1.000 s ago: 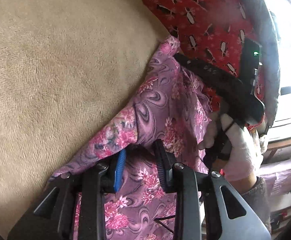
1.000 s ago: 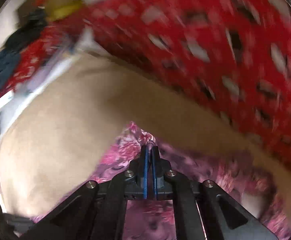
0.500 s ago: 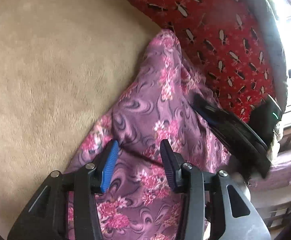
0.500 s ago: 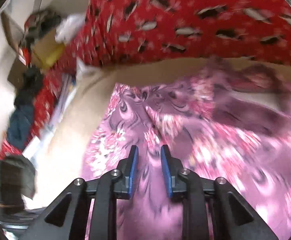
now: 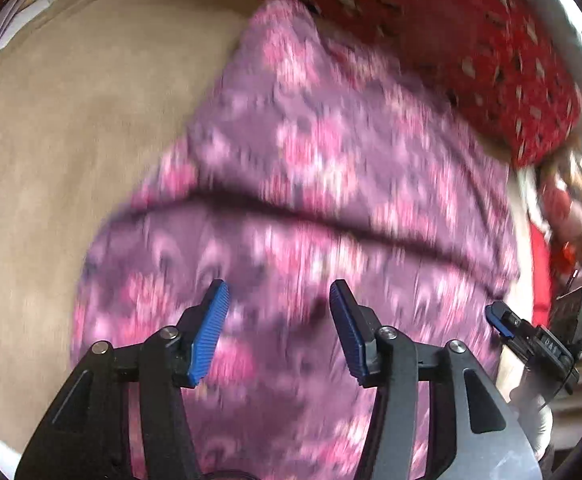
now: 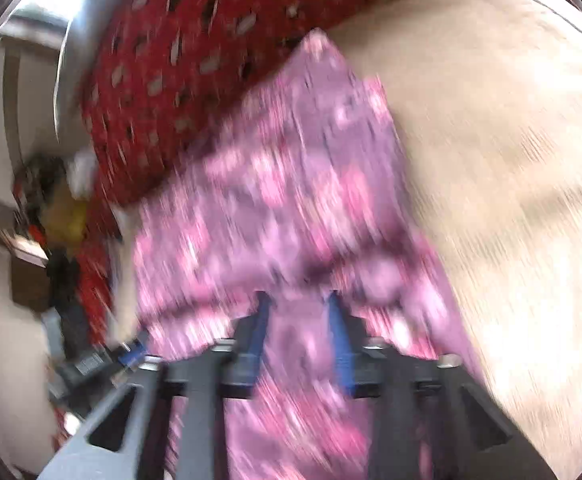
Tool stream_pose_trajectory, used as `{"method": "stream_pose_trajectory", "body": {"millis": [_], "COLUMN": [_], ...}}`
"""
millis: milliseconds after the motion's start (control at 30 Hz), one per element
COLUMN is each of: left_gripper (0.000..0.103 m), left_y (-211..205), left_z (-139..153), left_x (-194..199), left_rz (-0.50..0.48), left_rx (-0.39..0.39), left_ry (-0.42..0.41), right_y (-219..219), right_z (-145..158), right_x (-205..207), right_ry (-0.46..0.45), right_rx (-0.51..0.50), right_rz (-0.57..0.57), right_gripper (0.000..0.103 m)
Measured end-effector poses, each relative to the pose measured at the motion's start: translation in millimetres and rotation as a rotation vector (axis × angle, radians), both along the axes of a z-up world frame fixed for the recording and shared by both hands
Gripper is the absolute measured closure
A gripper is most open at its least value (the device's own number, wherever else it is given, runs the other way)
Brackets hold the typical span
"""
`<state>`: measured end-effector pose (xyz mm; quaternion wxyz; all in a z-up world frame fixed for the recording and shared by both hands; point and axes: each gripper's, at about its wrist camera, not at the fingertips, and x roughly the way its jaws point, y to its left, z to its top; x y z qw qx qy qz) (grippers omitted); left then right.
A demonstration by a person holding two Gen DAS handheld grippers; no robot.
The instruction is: Fold small clothes
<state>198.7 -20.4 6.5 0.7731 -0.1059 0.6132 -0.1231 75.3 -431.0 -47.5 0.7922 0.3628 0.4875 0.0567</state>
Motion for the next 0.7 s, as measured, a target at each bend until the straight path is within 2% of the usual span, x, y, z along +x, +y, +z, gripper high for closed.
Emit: {"method": "stream_pose_trajectory", "body": {"millis": [100,200,400,500,567,633,700], "left_gripper": [0.052,0.052,0.052,0.052,0.052,0.052,0.052], "left_y": [6,23,65,92,118,138,164], "left_z": [4,-1,-2,-3,5,7,1], "left_x": [-32,-64,-117,-137,-148,-157,-167], "left_rz": [-0.041,-0.06,-0.062,-0.038,0.01,0.049,0.084], "left_rx": [0.048,0.055,0.034,-0.009,-0.036,-0.056,-0.088], "left_ry": [0.017,0.078,0.158,0.204,0.195,0.19,0.214], "right_y": [24,36,57,59,53,45,34], "right_z": [3,11,8,16,21,22,17], "right_x": [-34,-72,-143,-168,-192,-211,-231], "right_ry": [0.01,0.032,0.079,0.076,0.068,0.051,0.039], "right_rx": [-0.089,-0.131,-0.242,-0.269,-0.285,-0.313,-0.288], "right_rz": [0.091,0.147,0.26,0.259,0.215,0.176,0.153], "right_gripper": [0.067,0.066,0.064,0.064,0.063,0.057,0.055]}}
